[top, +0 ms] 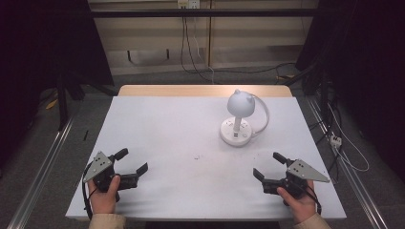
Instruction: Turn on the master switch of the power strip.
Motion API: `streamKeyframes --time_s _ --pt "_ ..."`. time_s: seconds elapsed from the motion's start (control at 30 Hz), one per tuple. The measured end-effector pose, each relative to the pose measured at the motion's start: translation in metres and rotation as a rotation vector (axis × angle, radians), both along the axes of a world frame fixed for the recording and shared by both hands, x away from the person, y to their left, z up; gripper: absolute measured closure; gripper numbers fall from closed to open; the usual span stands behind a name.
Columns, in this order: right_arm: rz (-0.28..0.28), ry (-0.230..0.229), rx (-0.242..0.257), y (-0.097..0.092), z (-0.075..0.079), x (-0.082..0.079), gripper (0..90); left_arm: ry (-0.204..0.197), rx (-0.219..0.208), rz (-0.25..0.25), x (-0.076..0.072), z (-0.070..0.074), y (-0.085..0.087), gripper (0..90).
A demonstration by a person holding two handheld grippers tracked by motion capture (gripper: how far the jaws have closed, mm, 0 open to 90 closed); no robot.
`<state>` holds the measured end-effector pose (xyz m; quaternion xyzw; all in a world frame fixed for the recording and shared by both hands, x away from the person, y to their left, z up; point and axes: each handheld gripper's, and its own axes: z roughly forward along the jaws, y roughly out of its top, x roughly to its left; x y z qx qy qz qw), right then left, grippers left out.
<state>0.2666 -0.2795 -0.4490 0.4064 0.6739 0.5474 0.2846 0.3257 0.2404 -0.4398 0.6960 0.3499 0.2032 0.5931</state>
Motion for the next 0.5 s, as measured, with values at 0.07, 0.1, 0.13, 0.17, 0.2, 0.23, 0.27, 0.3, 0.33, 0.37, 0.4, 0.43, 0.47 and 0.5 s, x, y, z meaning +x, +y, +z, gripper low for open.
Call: streamKeyframes --time_s 0.07,0.1,0.13,0.17,0.2,0.23,0.27,0.3,0.33,0.37,0.4,0.43,0.47,0.5 --pt "-0.001 0.000 0.004 -0.001 0.000 0.002 5.2 -0.004 -0.008 -0.007 0.000 0.000 0.000 3.2" --pt "-0.003 0.000 0.002 -0.001 0.001 0.003 5.5 -0.005 -0.013 -0.010 0.000 0.000 0.000 3.1" --pt "-0.006 0.001 0.003 -0.001 0.001 0.004 5.6 -0.006 -0.012 -0.009 0.000 0.000 0.000 3.1" --pt "-0.009 -0.001 0.002 -0.002 0.002 0.005 5.6 -0.006 -0.012 -0.009 0.000 0.000 0.000 3.1" --pt "-0.010 -0.003 0.001 -0.002 0.002 0.007 5.6 -0.004 -0.008 -0.006 0.000 0.000 0.000 3.1" --pt "-0.014 -0.002 0.003 -0.002 0.002 0.008 5.6 -0.004 -0.008 -0.006 0.000 0.000 0.000 3.1" --pt "-0.014 -0.002 0.003 -0.002 0.002 0.008 5.6 -0.002 -0.009 -0.004 0.000 0.000 0.000 3.1" --pt "-0.023 -0.003 -0.007 -0.002 0.003 0.011 5.6 -0.002 -0.007 -0.002 0.000 0.000 0.000 3.1" --pt "-0.024 -0.005 -0.010 -0.002 0.003 0.012 5.6 -0.004 -0.007 -0.003 0.000 0.001 0.001 3.1" --pt "-0.026 -0.005 -0.009 -0.002 0.004 0.013 5.6 -0.002 -0.008 -0.004 0.000 0.001 0.001 3.1" --pt "-0.025 -0.004 -0.008 -0.002 0.004 0.015 5.6 -0.002 -0.008 -0.004 0.000 0.001 0.001 3.1" --pt "-0.027 -0.002 -0.005 -0.002 0.004 0.016 5.6 -0.004 -0.007 -0.006 0.000 0.001 0.000 3.1" --pt "-0.026 -0.004 -0.011 -0.002 0.004 0.017 5.6 -0.004 -0.007 -0.006 0.000 0.001 0.000 3.1" --pt "-0.026 -0.005 -0.014 -0.002 0.005 0.018 5.6 -0.002 -0.006 -0.007 0.000 0.001 -0.001 3.1"
